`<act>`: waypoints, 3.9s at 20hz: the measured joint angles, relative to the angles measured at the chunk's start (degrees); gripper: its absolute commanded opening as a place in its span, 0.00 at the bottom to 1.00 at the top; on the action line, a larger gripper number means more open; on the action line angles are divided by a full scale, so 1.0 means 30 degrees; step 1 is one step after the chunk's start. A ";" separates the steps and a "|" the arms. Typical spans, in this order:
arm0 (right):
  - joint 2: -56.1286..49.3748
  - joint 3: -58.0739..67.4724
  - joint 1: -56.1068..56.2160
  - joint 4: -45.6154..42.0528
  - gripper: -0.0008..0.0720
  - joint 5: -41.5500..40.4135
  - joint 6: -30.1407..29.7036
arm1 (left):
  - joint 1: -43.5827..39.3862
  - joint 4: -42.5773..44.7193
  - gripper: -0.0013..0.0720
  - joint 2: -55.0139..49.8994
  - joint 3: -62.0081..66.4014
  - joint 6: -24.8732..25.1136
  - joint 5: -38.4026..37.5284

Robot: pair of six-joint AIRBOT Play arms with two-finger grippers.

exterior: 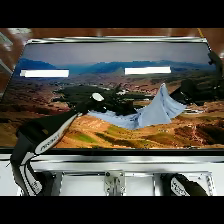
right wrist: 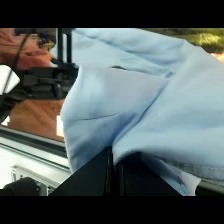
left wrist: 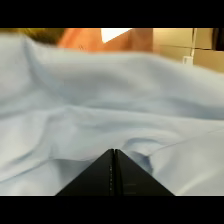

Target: Fold the shirts.

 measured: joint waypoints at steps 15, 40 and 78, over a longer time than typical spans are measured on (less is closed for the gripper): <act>-1.2925 0.1887 1.4032 0.8342 0.80 -1.5992 -0.0678 | 1.4630 1.2429 0.07 1.4112 0.0044 -0.2215 -0.6076; -1.2706 -0.2492 0.5661 0.1545 0.10 -0.5697 -0.0758 | 1.4804 1.2837 0.07 1.5497 -0.2084 -0.2011 -0.7162; -0.6288 -0.5421 -1.7311 -1.0841 0.10 -0.0291 0.0226 | 1.2764 1.1970 0.07 1.5380 -0.2098 -0.2441 -0.8102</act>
